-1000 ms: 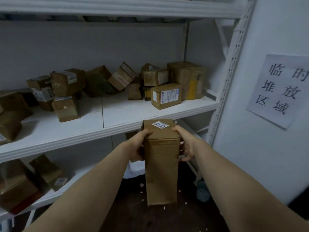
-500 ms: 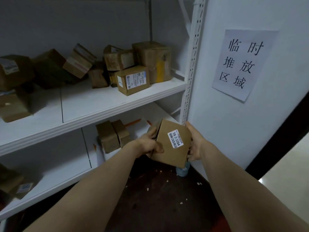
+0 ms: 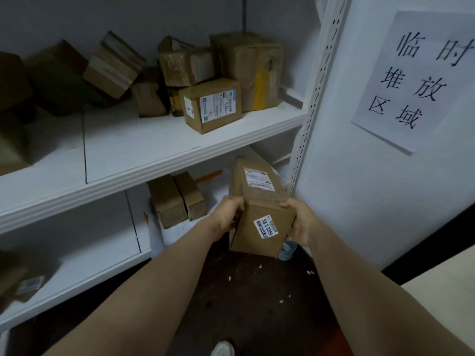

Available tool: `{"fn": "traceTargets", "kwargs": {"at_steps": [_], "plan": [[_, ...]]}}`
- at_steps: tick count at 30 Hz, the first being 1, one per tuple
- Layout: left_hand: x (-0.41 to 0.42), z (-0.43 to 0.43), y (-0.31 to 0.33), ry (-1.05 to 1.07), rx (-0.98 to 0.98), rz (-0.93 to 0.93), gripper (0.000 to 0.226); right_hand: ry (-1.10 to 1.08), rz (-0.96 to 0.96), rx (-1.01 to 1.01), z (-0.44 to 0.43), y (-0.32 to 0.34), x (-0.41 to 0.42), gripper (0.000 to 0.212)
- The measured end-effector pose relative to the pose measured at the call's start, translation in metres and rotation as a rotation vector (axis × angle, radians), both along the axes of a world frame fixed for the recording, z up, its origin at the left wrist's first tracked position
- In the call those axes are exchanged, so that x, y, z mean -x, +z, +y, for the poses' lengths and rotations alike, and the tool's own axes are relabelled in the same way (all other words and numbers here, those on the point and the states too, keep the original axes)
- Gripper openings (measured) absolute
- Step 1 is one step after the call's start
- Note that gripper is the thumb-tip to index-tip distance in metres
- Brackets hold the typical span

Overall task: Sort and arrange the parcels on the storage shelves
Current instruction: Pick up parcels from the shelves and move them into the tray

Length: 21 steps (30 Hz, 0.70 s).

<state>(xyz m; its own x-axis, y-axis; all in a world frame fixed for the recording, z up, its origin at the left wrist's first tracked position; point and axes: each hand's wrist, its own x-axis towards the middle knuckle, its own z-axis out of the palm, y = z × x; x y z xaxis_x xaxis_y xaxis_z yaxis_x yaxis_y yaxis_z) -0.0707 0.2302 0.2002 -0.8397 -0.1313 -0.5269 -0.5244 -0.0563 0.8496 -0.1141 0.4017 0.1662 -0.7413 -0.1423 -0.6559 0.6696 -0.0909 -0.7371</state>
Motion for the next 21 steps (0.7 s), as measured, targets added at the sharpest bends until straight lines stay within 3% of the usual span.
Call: {"fn": "traceTargets", "kwargs": {"at_steps": [2, 4, 5, 7, 8, 21], "plan": [[0.013, -0.015, -0.02, 0.026, -0.003, -0.01, 0.052, 0.001, 0.002, 0.005, -0.015, -0.011, 0.015, 0.062], [0.022, -0.027, -0.031, 0.034, 0.013, -0.032, 0.09, 0.009, 0.013, 0.016, -0.03, -0.02, 0.029, 0.054], [0.026, -0.032, -0.036, 0.033, 0.005, -0.031, 0.085, 0.014, 0.014, 0.024, -0.039, -0.022, 0.035, 0.049], [0.035, -0.041, -0.049, 0.052, -0.003, -0.044, 0.045, 0.025, 0.019, 0.046, -0.055, -0.029, 0.048, 0.042], [0.04, -0.046, -0.057, 0.05, -0.013, -0.066, 0.036, 0.025, 0.019, 0.051, -0.062, -0.034, 0.056, 0.043], [0.109, -0.093, -0.123, 0.211, -0.08, -0.096, 0.047, 0.061, 0.039, -0.022, -0.13, -0.097, 0.134, 0.043]]}}
